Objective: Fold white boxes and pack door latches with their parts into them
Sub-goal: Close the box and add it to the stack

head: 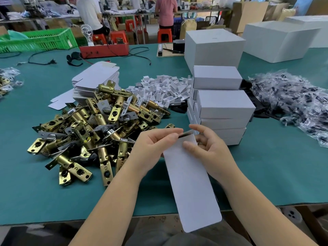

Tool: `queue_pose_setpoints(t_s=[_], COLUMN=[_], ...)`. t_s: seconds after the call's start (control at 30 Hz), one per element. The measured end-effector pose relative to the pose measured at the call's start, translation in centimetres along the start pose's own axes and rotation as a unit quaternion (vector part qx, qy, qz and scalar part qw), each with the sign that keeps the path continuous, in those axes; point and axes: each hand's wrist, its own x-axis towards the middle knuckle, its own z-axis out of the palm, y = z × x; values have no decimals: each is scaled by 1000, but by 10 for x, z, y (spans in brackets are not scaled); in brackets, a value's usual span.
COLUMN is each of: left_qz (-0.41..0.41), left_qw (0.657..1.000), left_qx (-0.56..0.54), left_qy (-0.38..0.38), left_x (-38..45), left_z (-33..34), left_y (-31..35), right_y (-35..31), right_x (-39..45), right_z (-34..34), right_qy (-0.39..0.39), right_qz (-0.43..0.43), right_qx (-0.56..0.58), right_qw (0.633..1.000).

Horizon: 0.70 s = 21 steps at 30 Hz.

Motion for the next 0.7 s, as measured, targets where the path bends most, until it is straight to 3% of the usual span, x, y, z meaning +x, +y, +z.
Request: queue_pose_setpoints(t_s=[0.27,0.37,0.5,0.57,0.7], left_qz=[-36,-38,-22,-36,-60], left_qw=[999,999,996,993,997], left_qx=[-6,-1,-9,-19,-22], left_qy=[-20,7,87,111,54], left_x=[0,1,5,6,4], left_z=[-1,-1,8,9,7], left_y=[3,1,-4,-2,2], right_y=[-2,-1,-2,-4,-8], right_x=[-1,2,6,7,6], right_z=[1,2,7,11,9], right_qy=[-33,-25,21,59,135], right_qz=[8,30,75,46,-43], right_qx=[-8,8,43,26,14], right_qw=[999,999,996,997,990])
